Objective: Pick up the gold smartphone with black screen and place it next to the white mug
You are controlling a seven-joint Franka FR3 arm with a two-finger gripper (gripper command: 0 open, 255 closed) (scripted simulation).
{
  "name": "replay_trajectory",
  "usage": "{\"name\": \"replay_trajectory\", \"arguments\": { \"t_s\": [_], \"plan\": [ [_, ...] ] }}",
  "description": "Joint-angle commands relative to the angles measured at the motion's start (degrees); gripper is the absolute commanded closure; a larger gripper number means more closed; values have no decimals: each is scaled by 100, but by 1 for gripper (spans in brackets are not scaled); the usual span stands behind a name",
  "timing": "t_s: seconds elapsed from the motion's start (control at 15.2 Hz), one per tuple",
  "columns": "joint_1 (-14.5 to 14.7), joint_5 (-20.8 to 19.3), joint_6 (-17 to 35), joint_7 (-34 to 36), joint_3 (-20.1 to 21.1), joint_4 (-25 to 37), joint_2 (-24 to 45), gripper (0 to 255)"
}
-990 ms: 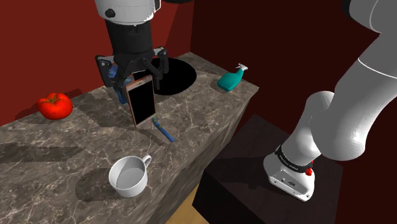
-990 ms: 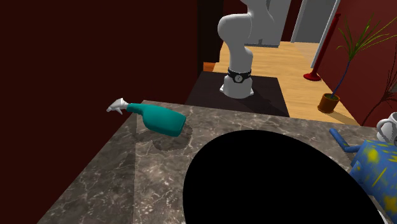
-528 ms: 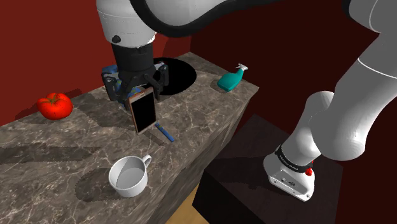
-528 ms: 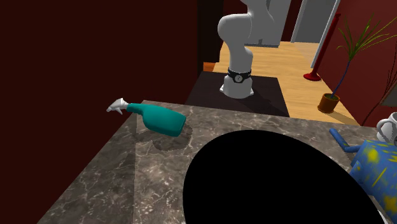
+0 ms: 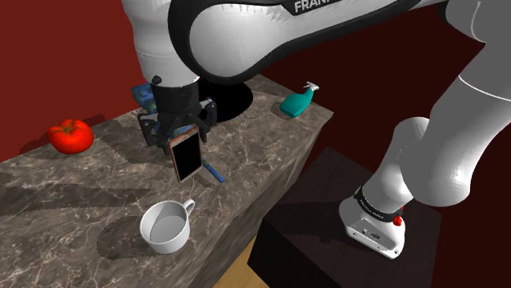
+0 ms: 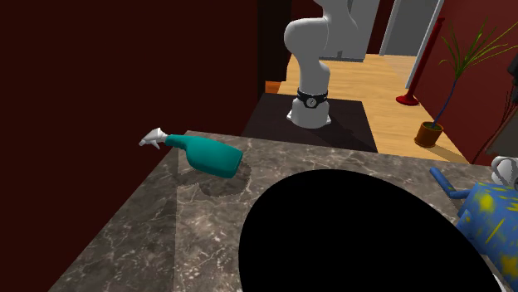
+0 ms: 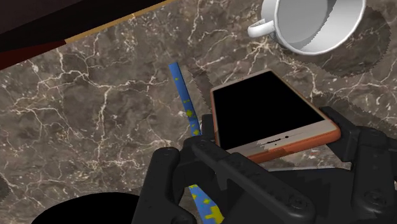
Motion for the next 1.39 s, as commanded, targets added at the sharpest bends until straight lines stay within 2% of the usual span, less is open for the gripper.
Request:
{"name": "replay_trajectory", "arguments": {
  "t_s": [0.0, 0.99, 1.32],
  "plan": [
    [-4, -11, 158, -2, -5, -124, 32, 255],
    [24, -184, 1301, 114, -17, -865, 458, 255],
    [25, -184, 1301, 114, -17, -865, 458, 255]
  ]
}}
